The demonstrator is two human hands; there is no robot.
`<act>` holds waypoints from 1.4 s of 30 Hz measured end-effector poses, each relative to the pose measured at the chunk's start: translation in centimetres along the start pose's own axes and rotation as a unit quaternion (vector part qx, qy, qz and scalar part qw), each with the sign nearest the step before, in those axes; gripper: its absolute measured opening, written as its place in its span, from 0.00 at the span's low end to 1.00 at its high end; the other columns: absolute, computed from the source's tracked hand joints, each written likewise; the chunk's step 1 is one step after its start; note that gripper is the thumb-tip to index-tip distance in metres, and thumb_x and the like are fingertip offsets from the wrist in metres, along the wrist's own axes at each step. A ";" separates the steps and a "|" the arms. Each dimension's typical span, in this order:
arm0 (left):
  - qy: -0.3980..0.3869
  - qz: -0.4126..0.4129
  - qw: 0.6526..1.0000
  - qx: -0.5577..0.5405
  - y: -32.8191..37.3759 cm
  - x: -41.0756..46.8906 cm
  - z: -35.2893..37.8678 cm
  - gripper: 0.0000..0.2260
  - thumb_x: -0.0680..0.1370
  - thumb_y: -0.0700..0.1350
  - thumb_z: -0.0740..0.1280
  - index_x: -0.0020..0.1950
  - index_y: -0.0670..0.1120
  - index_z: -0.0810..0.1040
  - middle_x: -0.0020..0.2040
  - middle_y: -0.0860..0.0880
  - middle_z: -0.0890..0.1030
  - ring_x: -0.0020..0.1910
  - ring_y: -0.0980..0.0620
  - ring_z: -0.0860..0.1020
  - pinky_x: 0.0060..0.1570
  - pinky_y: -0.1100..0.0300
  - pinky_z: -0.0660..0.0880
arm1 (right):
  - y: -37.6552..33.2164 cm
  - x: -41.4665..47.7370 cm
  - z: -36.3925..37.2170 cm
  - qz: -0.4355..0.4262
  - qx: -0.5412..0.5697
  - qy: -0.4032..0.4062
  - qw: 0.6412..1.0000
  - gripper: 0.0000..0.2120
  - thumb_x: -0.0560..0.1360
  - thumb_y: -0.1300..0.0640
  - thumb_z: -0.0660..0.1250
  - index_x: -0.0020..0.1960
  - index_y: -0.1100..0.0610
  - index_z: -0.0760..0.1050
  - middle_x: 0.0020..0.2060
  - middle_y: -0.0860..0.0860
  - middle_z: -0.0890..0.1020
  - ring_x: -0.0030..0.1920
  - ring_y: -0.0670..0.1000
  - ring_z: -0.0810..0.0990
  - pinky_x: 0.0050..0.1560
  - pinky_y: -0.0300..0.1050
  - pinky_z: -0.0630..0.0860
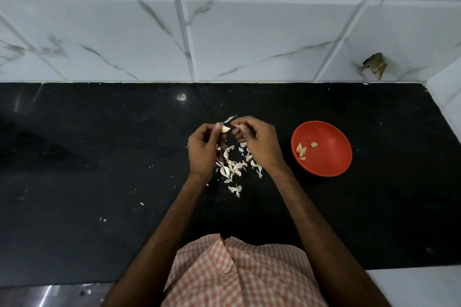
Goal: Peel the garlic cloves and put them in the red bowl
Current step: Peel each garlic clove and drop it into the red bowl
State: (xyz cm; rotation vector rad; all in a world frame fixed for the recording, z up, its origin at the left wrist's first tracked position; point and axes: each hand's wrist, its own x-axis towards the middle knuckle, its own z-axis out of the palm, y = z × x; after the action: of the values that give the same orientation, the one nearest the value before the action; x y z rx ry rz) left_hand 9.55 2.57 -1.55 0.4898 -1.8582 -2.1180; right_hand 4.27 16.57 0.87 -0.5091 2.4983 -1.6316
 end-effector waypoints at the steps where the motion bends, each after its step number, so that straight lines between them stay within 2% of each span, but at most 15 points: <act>1: 0.002 0.008 1.000 0.017 -0.1 0.0 0.0 0.09 0.83 0.44 0.66 0.49 0.39 0.80 0.34 0.44 0.79 0.26 0.51 0.73 0.21 0.62 0.67 | -0.2 0.0 0.1 0.001 0.000 0.001 1.000 0.06 0.81 0.63 0.66 0.55 0.58 0.82 0.43 0.47 0.84 0.44 0.45 0.84 0.46 0.42 0.83; 7: 0.021 0.029 0.998 0.051 -0.1 0.1 -0.1 0.09 0.81 0.45 0.70 0.48 0.40 0.81 0.33 0.43 0.79 0.26 0.51 0.74 0.22 0.61 0.69 | -0.4 -0.2 0.6 0.002 0.001 -0.005 1.000 0.04 0.79 0.62 0.69 0.52 0.60 0.83 0.41 0.50 0.86 0.42 0.48 0.86 0.45 0.52 0.85; 12: 0.024 0.017 0.999 0.030 -0.3 -0.1 0.3 0.06 0.80 0.43 0.70 0.46 0.42 0.80 0.32 0.46 0.79 0.26 0.54 0.75 0.23 0.63 0.69 | -0.6 -0.1 0.9 0.018 -0.039 -0.012 0.999 0.04 0.77 0.61 0.71 0.48 0.61 0.83 0.37 0.50 0.85 0.37 0.48 0.85 0.40 0.52 0.85; 14: 0.026 0.019 0.999 0.022 -0.2 -0.1 0.4 0.05 0.80 0.42 0.70 0.45 0.42 0.80 0.33 0.46 0.80 0.28 0.53 0.76 0.26 0.64 0.71 | -0.8 -0.1 0.9 0.040 -0.019 -0.015 0.999 0.05 0.77 0.59 0.72 0.48 0.61 0.83 0.36 0.51 0.85 0.35 0.49 0.86 0.38 0.51 0.85; 18: 0.027 0.031 0.999 0.021 -0.3 0.0 0.4 0.06 0.80 0.43 0.71 0.46 0.41 0.80 0.35 0.43 0.81 0.29 0.51 0.78 0.27 0.64 0.72 | -1.0 -0.3 0.8 0.059 0.049 0.000 0.997 0.04 0.77 0.63 0.72 0.49 0.64 0.83 0.37 0.54 0.85 0.35 0.49 0.86 0.37 0.45 0.84; 24: 0.032 0.038 0.999 0.019 -0.5 0.2 0.5 0.07 0.80 0.45 0.71 0.46 0.42 0.80 0.38 0.42 0.83 0.32 0.47 0.79 0.27 0.59 0.73 | -0.9 -0.5 1.3 0.083 0.114 0.019 0.990 0.04 0.77 0.64 0.71 0.49 0.65 0.83 0.36 0.57 0.85 0.36 0.54 0.87 0.40 0.52 0.85; 27: 0.029 0.034 0.999 0.011 -0.4 0.3 0.3 0.06 0.81 0.43 0.70 0.46 0.42 0.81 0.38 0.43 0.83 0.32 0.46 0.79 0.26 0.58 0.74 | -1.0 -0.5 1.4 0.100 0.159 0.019 0.982 0.04 0.79 0.67 0.68 0.47 0.64 0.82 0.35 0.57 0.85 0.36 0.54 0.86 0.39 0.48 0.85; 29: 0.025 0.035 0.999 0.008 -0.4 0.3 0.1 0.05 0.81 0.43 0.70 0.46 0.43 0.81 0.37 0.43 0.82 0.32 0.46 0.79 0.28 0.57 0.73 | -1.2 -0.6 1.5 0.098 0.161 0.014 0.982 0.04 0.79 0.66 0.68 0.48 0.64 0.82 0.35 0.56 0.85 0.36 0.53 0.86 0.38 0.47 0.84; 34: 0.035 0.029 0.999 0.007 -0.3 0.3 0.1 0.04 0.80 0.43 0.71 0.46 0.45 0.82 0.39 0.42 0.83 0.37 0.46 0.81 0.32 0.56 0.75 | -1.2 -0.2 1.4 0.117 0.170 0.005 0.979 0.05 0.80 0.63 0.68 0.49 0.63 0.82 0.35 0.58 0.84 0.36 0.54 0.86 0.40 0.52 0.85; 37: 0.033 0.043 0.998 0.024 -0.1 0.3 0.0 0.04 0.80 0.42 0.71 0.47 0.42 0.82 0.39 0.46 0.84 0.38 0.50 0.83 0.38 0.58 0.78 | -1.3 -0.1 1.0 0.107 0.148 -0.010 0.983 0.06 0.79 0.62 0.69 0.52 0.65 0.83 0.37 0.58 0.85 0.39 0.53 0.87 0.41 0.52 0.85; 39: 0.033 0.045 0.998 0.033 0.1 0.2 0.0 0.05 0.80 0.41 0.71 0.47 0.39 0.82 0.37 0.49 0.84 0.36 0.55 0.82 0.36 0.61 0.78 | -1.3 -0.1 0.9 0.100 0.133 -0.016 0.986 0.07 0.78 0.62 0.71 0.53 0.65 0.83 0.39 0.58 0.85 0.39 0.53 0.87 0.41 0.50 0.85; 42: 0.032 0.040 0.998 0.030 0.1 0.1 0.0 0.05 0.80 0.41 0.70 0.46 0.40 0.81 0.35 0.48 0.83 0.32 0.54 0.80 0.28 0.63 0.74 | -1.0 0.0 0.7 0.106 0.151 -0.019 0.983 0.06 0.78 0.63 0.72 0.52 0.66 0.83 0.39 0.59 0.85 0.39 0.54 0.87 0.41 0.51 0.85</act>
State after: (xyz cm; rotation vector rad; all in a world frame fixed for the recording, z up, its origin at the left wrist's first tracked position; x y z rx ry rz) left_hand 9.46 2.56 -1.46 0.4826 -1.8795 -1.9778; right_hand 4.71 15.55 1.50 -0.2266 2.1369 -1.8454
